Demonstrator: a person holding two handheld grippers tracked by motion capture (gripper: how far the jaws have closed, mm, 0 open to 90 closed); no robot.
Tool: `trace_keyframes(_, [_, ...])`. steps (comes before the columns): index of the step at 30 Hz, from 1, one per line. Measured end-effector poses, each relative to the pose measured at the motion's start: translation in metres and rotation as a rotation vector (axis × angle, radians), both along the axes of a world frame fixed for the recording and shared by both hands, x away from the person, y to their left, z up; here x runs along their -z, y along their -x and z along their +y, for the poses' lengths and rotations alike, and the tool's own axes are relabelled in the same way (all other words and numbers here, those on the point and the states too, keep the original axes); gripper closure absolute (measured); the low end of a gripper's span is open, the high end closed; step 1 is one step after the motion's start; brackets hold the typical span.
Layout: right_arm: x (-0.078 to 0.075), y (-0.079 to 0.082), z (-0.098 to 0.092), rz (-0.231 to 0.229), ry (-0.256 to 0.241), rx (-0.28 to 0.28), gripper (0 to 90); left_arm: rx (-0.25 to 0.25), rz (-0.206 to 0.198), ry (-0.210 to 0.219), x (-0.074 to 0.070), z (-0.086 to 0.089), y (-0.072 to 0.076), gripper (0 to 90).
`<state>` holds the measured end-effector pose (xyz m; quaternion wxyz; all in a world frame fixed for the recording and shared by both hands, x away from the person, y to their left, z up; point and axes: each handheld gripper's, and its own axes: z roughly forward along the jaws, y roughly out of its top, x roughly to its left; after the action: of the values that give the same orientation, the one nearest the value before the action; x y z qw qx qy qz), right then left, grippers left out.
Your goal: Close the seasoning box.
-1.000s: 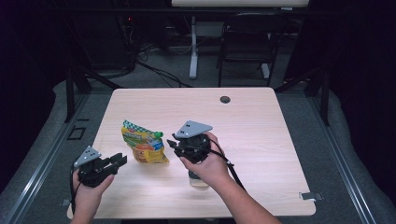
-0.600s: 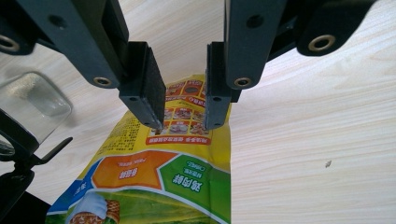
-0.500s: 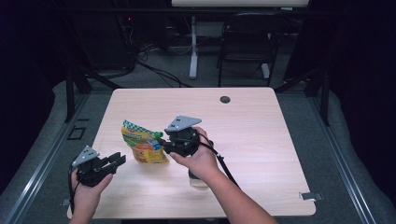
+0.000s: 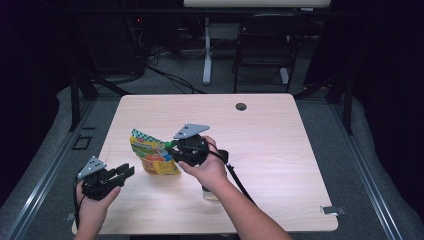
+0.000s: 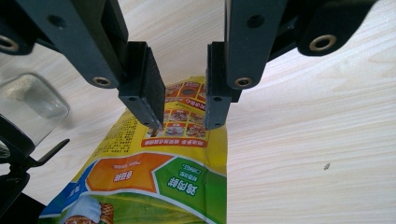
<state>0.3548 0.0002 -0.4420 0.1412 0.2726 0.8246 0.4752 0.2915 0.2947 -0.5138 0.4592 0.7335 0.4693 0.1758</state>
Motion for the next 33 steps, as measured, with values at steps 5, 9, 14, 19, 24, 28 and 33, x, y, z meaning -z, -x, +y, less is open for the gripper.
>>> trace_keyframes(5, [-0.002, 0.002, -0.002, 0.031, -0.012, -0.029, 74.8, -0.003, -0.002, -0.002, 0.0, -0.001, 0.0, 68.5])
trace_keyframes(9, [-0.003, 0.007, -0.002, 0.03, -0.006, -0.046, 75.2, -0.004, 0.0, -0.001, 0.0, 0.0, 0.0, 68.5])
trace_keyframes(14, [-0.005, 0.016, -0.006, 0.029, 0.003, -0.07, 75.3, -0.008, -0.007, 0.004, 0.001, 0.0, 0.0, 68.5])
trace_keyframes(19, [-0.005, 0.026, -0.015, 0.024, -0.009, -0.086, 75.3, -0.009, -0.007, 0.003, 0.001, 0.0, 0.0, 68.6])
trace_keyframes(24, [-0.005, 0.037, -0.029, 0.03, -0.011, -0.097, 75.4, -0.006, 0.002, -0.003, 0.0, 0.0, 0.0, 68.6])
trace_keyframes(28, [-0.006, 0.043, -0.038, 0.028, 0.004, -0.106, 75.4, -0.004, 0.003, -0.006, 0.001, -0.001, 0.0, 68.7])
trace_keyframes(33, [-0.007, 0.05, -0.048, 0.022, 0.018, -0.111, 75.4, -0.005, 0.003, -0.005, 0.001, -0.001, 0.0, 68.7])
